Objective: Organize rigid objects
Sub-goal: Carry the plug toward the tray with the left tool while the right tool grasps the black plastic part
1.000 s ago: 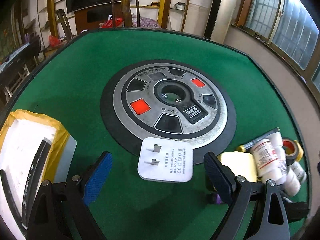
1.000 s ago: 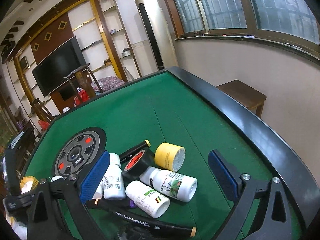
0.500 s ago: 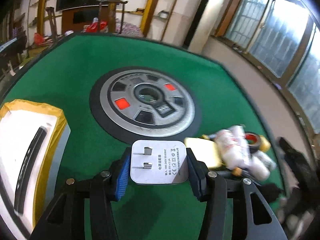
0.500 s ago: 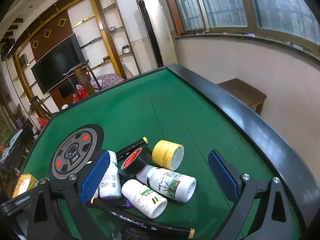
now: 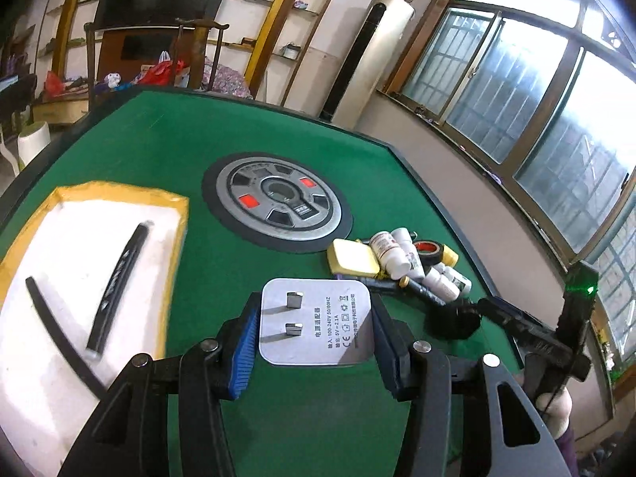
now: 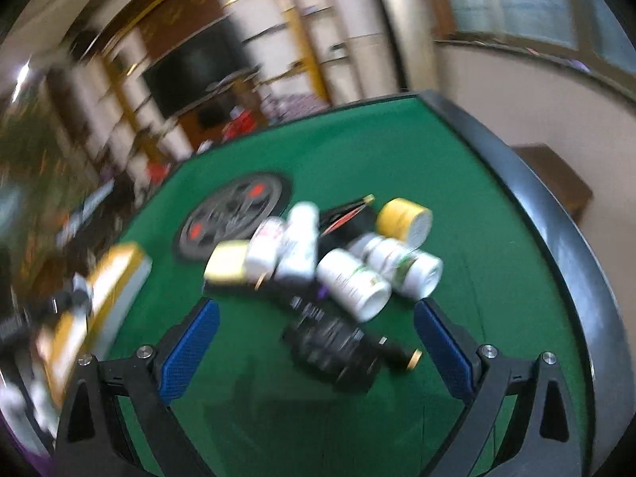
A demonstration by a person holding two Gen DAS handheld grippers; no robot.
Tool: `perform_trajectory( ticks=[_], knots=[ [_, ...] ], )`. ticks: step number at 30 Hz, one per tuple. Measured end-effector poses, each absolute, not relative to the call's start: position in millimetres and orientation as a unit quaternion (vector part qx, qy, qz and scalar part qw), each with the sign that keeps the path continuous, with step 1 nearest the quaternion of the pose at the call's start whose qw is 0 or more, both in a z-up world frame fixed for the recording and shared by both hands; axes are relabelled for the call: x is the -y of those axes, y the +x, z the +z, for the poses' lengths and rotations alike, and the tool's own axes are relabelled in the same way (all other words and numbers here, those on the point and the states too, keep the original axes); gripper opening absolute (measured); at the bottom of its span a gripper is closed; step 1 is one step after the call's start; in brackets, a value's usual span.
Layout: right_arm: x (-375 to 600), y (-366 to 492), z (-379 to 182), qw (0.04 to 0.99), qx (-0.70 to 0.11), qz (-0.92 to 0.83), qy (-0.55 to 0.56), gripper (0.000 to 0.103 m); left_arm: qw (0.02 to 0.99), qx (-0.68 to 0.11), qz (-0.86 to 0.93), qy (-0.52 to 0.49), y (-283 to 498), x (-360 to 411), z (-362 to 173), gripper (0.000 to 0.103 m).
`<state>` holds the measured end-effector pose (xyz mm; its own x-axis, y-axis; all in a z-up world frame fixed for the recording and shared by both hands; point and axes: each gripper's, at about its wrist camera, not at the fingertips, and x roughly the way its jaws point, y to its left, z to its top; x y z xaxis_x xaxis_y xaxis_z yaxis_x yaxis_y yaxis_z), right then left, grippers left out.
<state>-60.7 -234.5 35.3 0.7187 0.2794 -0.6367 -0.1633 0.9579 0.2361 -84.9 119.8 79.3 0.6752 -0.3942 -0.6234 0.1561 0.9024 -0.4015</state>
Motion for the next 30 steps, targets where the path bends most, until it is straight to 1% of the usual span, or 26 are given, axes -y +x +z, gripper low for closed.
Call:
perform_trajectory(
  ticks=[2, 3, 4, 6, 11, 14, 15, 16, 18, 19, 25, 30],
  knots=[
    [220.8, -61.1, 30.8, 0.924, -0.362, 0.116, 0.03, 0.097, 0.902, -0.371, -0.149, -0.163, -90.8, -128.5, 78.6, 0.054],
    [216.7, -60.6, 27.1, 0.923, -0.366, 0.114, 0.016, 0.09, 0.904, -0.369, -0.145, -0.163, -93.4, -132.1, 78.4, 0.054],
    [212.7, -57.9, 23.5, 0.921, -0.372, 0.118, 0.008, 0.073, 0.904, -0.368, -0.141, -0.164, -95.4, -135.3, 77.9, 0.054],
    [211.7, -52.2, 12.5, 0.913, -0.39, 0.121, 0.002, 0.055, 0.906, -0.366, -0.131, -0.169, -99.0, -144.6, 77.7, 0.054],
    [213.9, -55.7, 12.3, 0.914, -0.388, 0.117, 0.006, 0.054, 0.911, -0.356, -0.104, -0.178, -110.9, -172.0, 77.5, 0.054],
    [214.0, -64.0, 18.7, 0.917, -0.384, 0.104, 0.003, 0.049, 0.914, -0.351, -0.089, -0.18, -114.9, -187.7, 74.6, 0.054],
    [215.0, -65.3, 21.0, 0.919, -0.382, 0.102, 0.006, 0.04, 0.915, -0.35, -0.084, -0.182, -116.0, -192.2, 73.4, 0.054],
    [216.4, -68.1, 25.9, 0.921, -0.377, 0.098, 0.011, 0.038, 0.916, -0.348, -0.078, -0.184, -117.5, -198.3, 72.6, 0.054],
    [216.2, -71.4, 34.7, 0.922, -0.373, 0.1, 0.018, 0.037, 0.917, -0.346, -0.067, -0.187, -119.7, -210.5, 71.0, 0.054],
    [212.8, -73.3, 39.1, 0.924, -0.369, 0.1, 0.013, 0.028, 0.917, -0.345, -0.061, -0.189, -121.5, -217.4, 70.5, 0.054],
    [186.7, -73.7, 57.6, 0.929, -0.354, 0.109, 0.007, 0.028, 0.922, -0.337, -0.024, -0.19, -129.0, -252.8, 68.4, 0.054],
    [147.3, -69.8, 80.6, 0.925, -0.342, 0.167, 0.023, 0.028, 0.928, -0.333, -0.002, -0.166, -120.0, -274.3, 74.6, 0.054]
  ],
)
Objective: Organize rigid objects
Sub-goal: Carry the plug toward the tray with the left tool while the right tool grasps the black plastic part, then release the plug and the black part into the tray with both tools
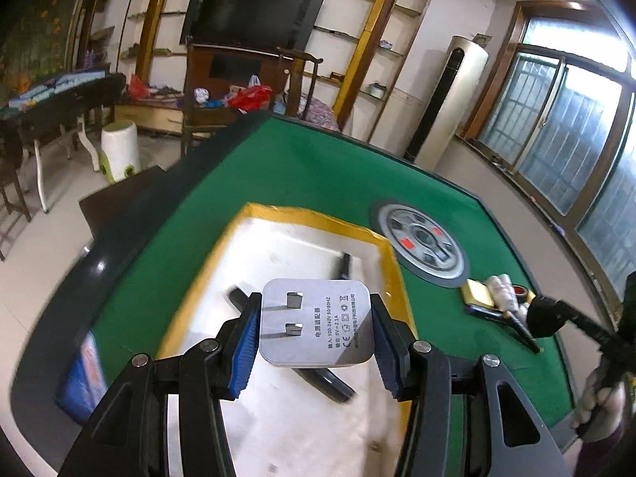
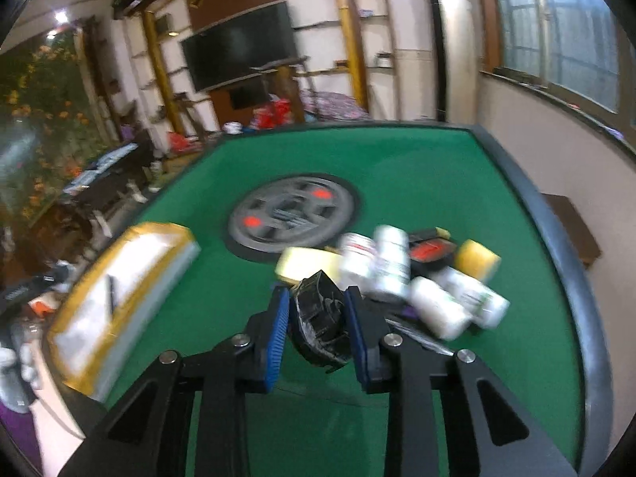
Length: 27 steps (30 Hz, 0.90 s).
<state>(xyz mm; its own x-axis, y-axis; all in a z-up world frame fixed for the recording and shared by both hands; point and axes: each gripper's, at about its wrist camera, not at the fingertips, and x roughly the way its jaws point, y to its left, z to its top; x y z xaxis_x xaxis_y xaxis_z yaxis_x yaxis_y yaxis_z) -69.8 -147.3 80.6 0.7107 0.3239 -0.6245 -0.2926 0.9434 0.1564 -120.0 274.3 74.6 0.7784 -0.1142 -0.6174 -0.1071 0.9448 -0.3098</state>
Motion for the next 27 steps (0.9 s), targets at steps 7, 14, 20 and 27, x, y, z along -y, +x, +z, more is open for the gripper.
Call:
perform_trajectory(
  ticks=[7, 14, 20, 27],
  knots=[
    [59.9, -47.8, 98.3, 0.885, -0.36, 0.287, 0.072, 0.028, 0.919, -0.362, 0.003, -0.157, -78.5, -293.8, 64.5, 0.054],
    [-43.6, -8.3, 74.5, 0.829, -0.416, 0.359, 0.103, 0.028, 0.887, -0.433, 0.001, -0.163, -29.2, -300.0, 29.7, 0.054],
    [-102.6, 36.2, 44.2, 0.806, -0.457, 0.356, 0.122, 0.028, 0.882, -0.448, 0.023, -0.147, -1.8, -295.5, 15.5, 0.055],
    [-124.0, 66.7, 19.5, 0.792, -0.488, 0.341, 0.137, 0.028, 0.886, -0.438, 0.039, -0.149, -6.1, -301.7, 18.7, 0.067]
  ],
)
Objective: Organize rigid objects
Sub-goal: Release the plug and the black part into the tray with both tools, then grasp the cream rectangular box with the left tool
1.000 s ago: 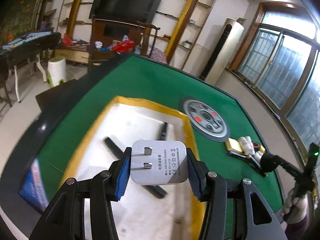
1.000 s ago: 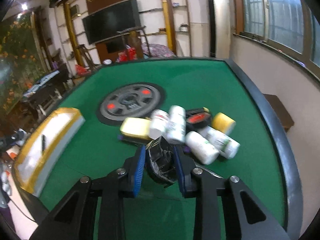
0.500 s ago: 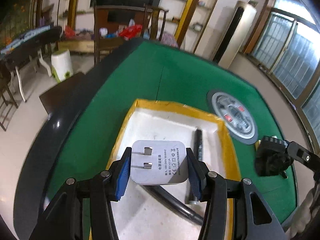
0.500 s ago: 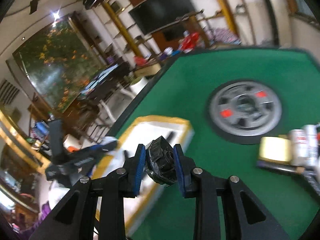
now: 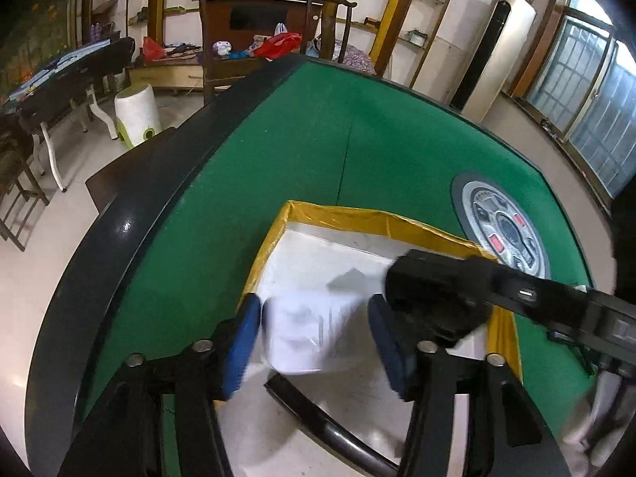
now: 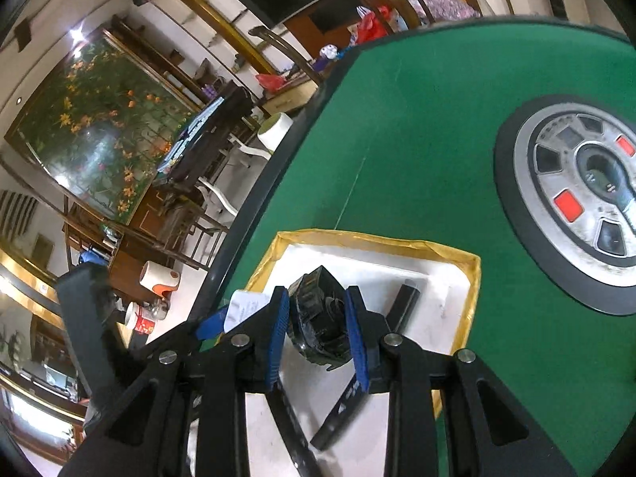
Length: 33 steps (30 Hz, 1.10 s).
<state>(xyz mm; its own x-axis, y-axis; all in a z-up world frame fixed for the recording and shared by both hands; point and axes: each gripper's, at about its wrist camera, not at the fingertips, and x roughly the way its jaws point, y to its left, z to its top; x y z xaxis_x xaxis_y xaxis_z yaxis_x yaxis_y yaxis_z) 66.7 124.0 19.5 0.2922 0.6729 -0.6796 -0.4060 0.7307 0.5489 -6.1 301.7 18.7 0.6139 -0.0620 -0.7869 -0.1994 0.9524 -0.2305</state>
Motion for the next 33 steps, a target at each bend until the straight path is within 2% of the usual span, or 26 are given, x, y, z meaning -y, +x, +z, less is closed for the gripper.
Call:
perform_trajectory(
  ticks=[5, 8, 14, 16, 19, 21, 25, 33],
  knots=[
    [-130.8, 71.1, 16.5, 0.798, -0.488, 0.328, 0.133, 0.03, 0.893, -0.424, 0.045, -0.145, -16.3, -297.8, 32.8, 0.082],
    [-126.6, 63.8, 28.9, 0.811, -0.471, 0.327, 0.116, 0.033, 0.899, -0.414, 0.044, -0.137, -23.1, -293.8, 42.0, 0.083],
    [-89.3, 40.2, 55.4, 0.841, -0.424, 0.318, 0.112, 0.049, 0.903, -0.403, 0.033, -0.142, -43.2, -278.5, 59.0, 0.083],
    [-64.8, 28.1, 61.6, 0.856, -0.405, 0.303, 0.109, 0.059, 0.903, -0.401, 0.011, -0.153, -50.4, -269.3, 65.8, 0.083],
    [-18.9, 12.0, 67.9, 0.879, -0.379, 0.268, 0.107, 0.059, 0.903, -0.393, -0.037, -0.172, -62.4, -251.2, 79.0, 0.086],
    [21.0, 0.4, 69.0, 0.895, -0.362, 0.235, 0.112, 0.059, 0.902, -0.39, -0.067, -0.176, -66.8, -233.1, 87.1, 0.094],
    [112.5, -18.1, 67.3, 0.917, -0.332, 0.163, 0.151, 0.064, 0.899, -0.397, -0.104, -0.155, -65.5, -191.2, 92.6, 0.094],
    [239.3, -25.1, 49.1, 0.938, -0.277, 0.046, 0.205, 0.064, 0.872, -0.449, -0.143, -0.132, -42.6, -102.9, 72.1, 0.094]
  ],
)
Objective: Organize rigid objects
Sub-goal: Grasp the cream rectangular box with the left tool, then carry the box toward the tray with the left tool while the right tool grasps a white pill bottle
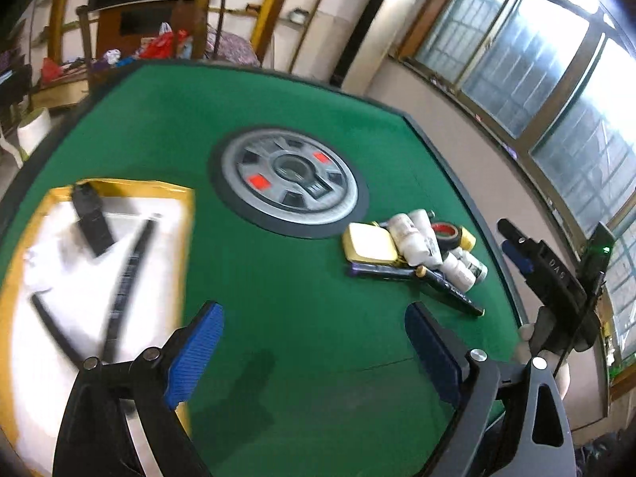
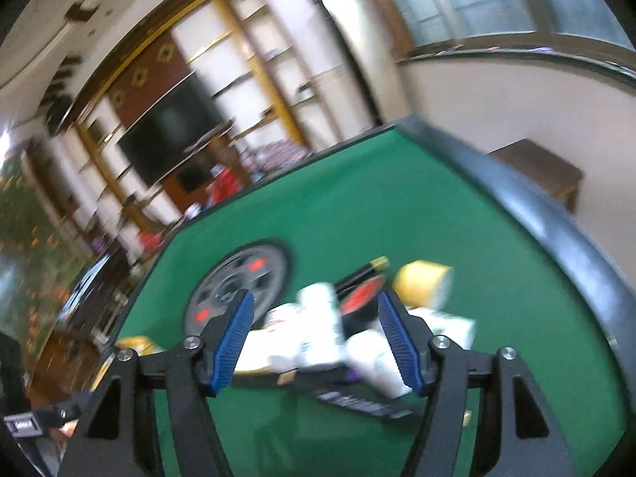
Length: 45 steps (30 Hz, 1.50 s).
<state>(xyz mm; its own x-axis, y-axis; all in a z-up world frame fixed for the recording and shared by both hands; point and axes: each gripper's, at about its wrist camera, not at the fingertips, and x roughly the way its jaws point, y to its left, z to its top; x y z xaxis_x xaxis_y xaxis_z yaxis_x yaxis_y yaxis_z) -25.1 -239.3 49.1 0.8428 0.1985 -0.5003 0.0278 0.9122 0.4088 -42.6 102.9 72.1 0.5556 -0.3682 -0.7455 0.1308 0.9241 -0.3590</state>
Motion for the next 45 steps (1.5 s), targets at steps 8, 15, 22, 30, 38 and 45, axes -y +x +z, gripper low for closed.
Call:
perform_trajectory(
  ticks=[8, 15, 22, 30, 38, 45],
  knots=[
    [271.9, -21.0, 19.8, 0.934, -0.271, 0.021, 0.231, 0.064, 0.867, -0.475, -0.121, -0.085, 16.3, -42.2, 39.3, 0.094],
    [272.2, -21.2, 20.0, 0.936, -0.269, 0.037, 0.222, 0.066, 0.868, -0.481, -0.123, -0.008, 59.6, 3.1, 13.9, 0.094],
    [268.5, -19.1, 20.3, 0.934, -0.279, 0.039, 0.219, 0.067, 0.862, -0.481, -0.156, 0.025, 81.8, 25.3, 3.4, 0.086],
    [268.8, -18.8, 16.7, 0.931, -0.292, 0.029, 0.217, 0.067, 0.846, -0.488, -0.201, 0.078, 24.2, 15.5, 6.6, 0.071],
    [267.7, -15.8, 14.7, 0.93, -0.302, 0.027, 0.209, 0.067, 0.846, -0.487, -0.206, 0.074, -1.0, 14.2, 1.4, 0.079],
    [269.0, -10.8, 11.7, 0.926, -0.315, 0.014, 0.207, 0.069, 0.861, -0.463, -0.202, 0.065, -15.6, 15.9, 4.3, 0.073]
  ],
)
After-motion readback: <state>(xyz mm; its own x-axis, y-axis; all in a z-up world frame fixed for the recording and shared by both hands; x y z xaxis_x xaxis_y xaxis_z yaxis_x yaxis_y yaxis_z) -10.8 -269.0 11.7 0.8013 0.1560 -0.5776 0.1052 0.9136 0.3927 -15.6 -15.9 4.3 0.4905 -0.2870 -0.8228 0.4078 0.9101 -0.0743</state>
